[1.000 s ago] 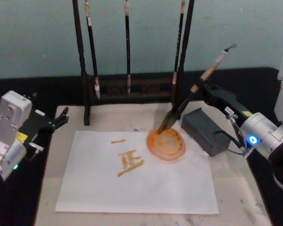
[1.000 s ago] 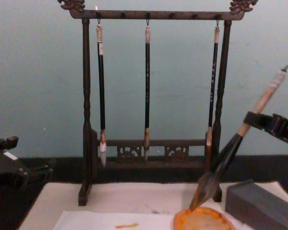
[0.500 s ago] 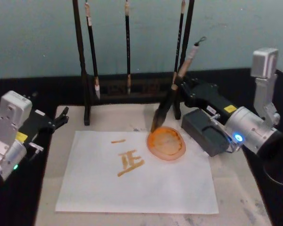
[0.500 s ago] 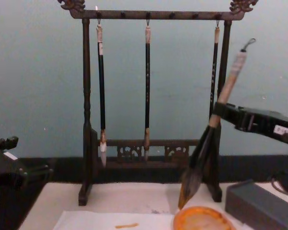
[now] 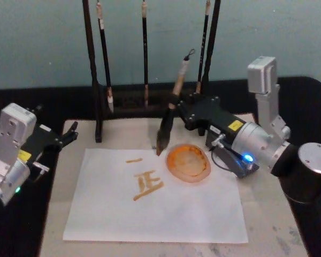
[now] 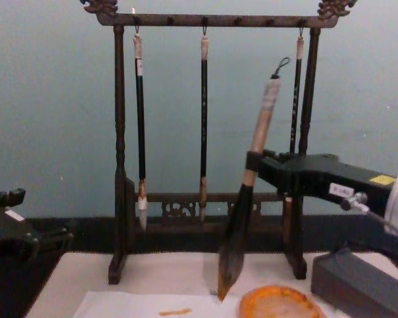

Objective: Pick up the brush from the inkstone, write on the paper, then place the brush back to its original position.

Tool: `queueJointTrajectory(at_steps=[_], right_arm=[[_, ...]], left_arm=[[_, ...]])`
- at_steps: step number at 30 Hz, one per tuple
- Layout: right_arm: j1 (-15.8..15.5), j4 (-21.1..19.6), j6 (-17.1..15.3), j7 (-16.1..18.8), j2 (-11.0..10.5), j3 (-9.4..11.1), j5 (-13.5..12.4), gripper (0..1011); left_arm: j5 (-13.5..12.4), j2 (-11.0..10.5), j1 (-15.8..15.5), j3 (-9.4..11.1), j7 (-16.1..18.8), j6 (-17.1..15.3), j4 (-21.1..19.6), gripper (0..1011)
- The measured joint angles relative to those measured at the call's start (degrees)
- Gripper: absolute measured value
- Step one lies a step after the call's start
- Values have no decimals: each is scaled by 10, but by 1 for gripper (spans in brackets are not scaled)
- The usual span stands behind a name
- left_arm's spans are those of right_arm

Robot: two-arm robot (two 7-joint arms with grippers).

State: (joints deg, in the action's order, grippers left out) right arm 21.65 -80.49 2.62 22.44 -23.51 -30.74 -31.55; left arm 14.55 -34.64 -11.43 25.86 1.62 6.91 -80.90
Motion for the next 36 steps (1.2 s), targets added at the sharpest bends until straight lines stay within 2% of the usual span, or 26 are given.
queueJointTrajectory(at_steps=[14,36], right_arm=[[20,27,11,31,33,-18,41,161],[38,76,16,53,72,-9,73,161]], left_arm=[[0,0,0,0,0,0,0,1010],[0,0,0,0,0,0,0,1010]])
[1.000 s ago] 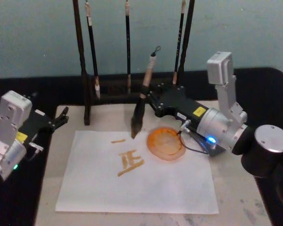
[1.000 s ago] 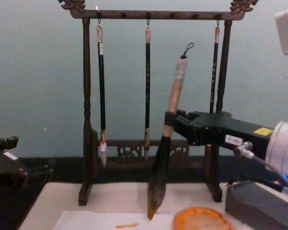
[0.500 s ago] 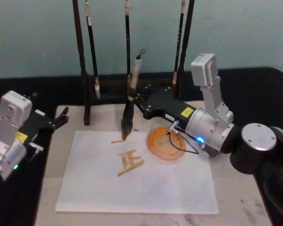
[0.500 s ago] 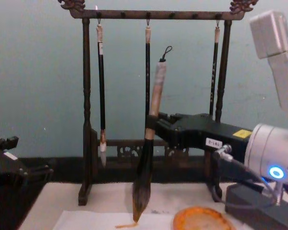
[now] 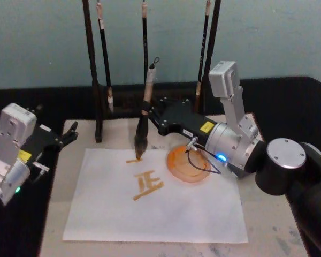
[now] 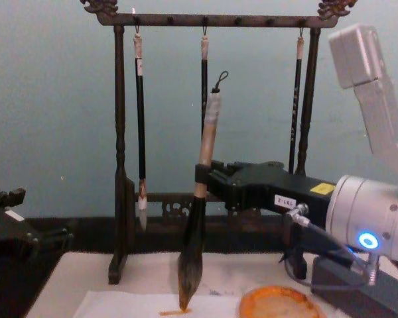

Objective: Pick up the brush from the inkstone, write on the paper, then place the brush back to its original position.

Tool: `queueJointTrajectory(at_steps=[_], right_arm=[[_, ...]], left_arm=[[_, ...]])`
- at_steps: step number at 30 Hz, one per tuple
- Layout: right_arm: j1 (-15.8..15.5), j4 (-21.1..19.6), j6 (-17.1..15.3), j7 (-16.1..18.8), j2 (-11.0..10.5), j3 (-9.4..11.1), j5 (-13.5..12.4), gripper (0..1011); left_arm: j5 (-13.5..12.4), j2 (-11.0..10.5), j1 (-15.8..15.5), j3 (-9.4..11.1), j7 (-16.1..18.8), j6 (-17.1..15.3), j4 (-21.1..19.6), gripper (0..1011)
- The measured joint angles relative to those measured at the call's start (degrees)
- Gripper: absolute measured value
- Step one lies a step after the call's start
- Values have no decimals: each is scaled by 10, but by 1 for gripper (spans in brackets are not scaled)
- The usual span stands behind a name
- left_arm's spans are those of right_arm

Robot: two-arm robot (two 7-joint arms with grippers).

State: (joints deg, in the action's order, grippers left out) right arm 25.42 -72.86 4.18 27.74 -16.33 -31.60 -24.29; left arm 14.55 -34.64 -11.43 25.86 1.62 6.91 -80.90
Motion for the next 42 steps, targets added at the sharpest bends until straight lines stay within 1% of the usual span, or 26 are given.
queueJointTrajectory(at_steps=[12,24,30,42], right_arm=[[-5,3,-6,9,9,10,14,161],[-14,-3,-12,12,12,16,24,161],[-25,-20,-17,15,6,18,26,161],[-47,-60,-30,16,-11,18,30,161]], left_arm=[[0,0,0,0,0,0,0,1010],[0,0,0,0,0,0,0,1010],[0,0,0,0,0,0,0,1010],[0,0,0,0,0,0,0,1010]])
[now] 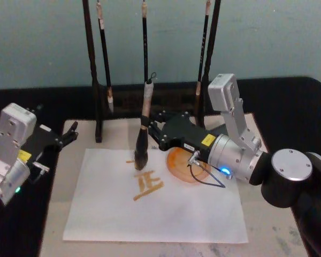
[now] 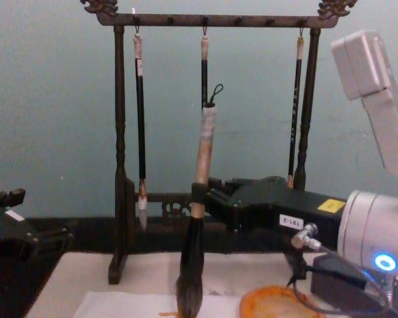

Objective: Pick up the brush from the inkstone, write on the paper, then place the brush back to its original position.

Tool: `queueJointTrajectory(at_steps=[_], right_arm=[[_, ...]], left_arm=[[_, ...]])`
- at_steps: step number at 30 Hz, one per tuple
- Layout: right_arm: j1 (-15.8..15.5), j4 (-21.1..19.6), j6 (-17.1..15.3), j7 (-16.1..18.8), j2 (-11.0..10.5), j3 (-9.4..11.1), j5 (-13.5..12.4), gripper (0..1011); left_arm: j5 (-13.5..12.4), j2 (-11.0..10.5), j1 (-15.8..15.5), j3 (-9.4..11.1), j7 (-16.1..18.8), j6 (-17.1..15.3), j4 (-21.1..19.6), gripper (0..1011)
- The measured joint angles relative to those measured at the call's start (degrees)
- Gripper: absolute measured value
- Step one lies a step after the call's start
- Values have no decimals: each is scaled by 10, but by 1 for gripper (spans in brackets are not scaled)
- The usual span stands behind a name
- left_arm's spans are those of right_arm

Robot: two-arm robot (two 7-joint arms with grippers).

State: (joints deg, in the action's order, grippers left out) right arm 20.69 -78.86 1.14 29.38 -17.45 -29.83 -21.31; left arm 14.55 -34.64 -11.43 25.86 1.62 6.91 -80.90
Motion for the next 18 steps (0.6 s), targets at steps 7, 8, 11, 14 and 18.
queueJointTrajectory(at_steps=[7,8,11,14,18], right_arm=[[-12,-22,-2,-4,-7,2,1,161],[-12,-23,-1,-4,-8,3,1,161],[-16,-31,2,-7,-10,8,0,161],[-21,-44,8,-10,-12,14,-4,161],[-25,-55,13,-12,-14,22,-9,161]], left_arm=[[0,0,0,0,0,0,0,1010],[0,0,0,0,0,0,0,1010],[0,0,0,0,0,0,0,1010],[0,0,0,0,0,0,0,1010],[0,0,0,0,0,0,0,1010]])
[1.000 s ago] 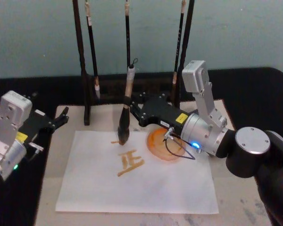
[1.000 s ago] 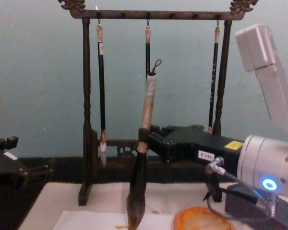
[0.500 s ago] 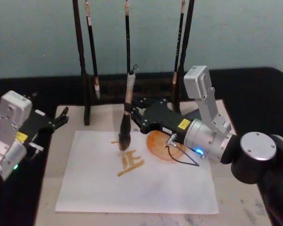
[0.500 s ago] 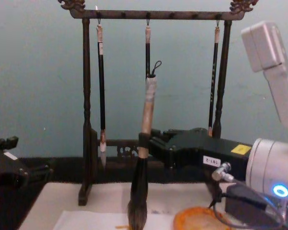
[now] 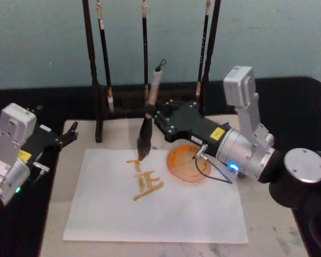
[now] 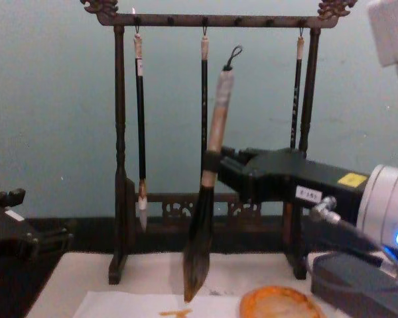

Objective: Pick up the brush from the inkstone, write on the paper, then place the brush back to its original position.

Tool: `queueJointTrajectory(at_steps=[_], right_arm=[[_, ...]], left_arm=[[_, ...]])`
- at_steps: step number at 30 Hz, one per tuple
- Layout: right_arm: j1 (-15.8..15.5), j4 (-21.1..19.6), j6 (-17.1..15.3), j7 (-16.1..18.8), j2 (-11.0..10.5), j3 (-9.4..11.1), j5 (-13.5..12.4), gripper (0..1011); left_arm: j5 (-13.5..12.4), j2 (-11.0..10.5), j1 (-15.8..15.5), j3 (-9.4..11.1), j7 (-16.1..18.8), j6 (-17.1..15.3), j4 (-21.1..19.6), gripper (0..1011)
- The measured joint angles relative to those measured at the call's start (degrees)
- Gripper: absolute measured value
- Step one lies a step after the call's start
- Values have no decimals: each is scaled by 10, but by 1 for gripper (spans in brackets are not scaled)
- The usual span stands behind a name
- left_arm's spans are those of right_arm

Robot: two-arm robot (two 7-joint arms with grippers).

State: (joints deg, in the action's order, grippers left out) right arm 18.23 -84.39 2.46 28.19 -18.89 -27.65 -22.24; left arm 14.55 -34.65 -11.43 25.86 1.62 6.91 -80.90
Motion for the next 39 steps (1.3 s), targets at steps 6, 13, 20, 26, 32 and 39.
queueJointTrajectory(at_steps=[6,13,20,26,32,39], right_arm=[[-11,-17,3,-5,-5,19,-19,161],[-35,-39,4,-12,-13,53,-62,161],[-64,-46,-16,-18,-19,96,-140,161],[-88,-43,-38,-25,-23,133,-214,161],[-101,-22,-65,-30,-22,161,-283,161],[-100,16,-101,-40,-16,177,-348,161]], left_arm=[[0,0,0,0,0,0,0,1010],[0,0,0,0,0,0,0,1010],[0,0,0,0,0,0,0,1010],[0,0,0,0,0,0,0,1010],[0,0,0,0,0,0,0,1010],[0,0,0,0,0,0,0,1010]])
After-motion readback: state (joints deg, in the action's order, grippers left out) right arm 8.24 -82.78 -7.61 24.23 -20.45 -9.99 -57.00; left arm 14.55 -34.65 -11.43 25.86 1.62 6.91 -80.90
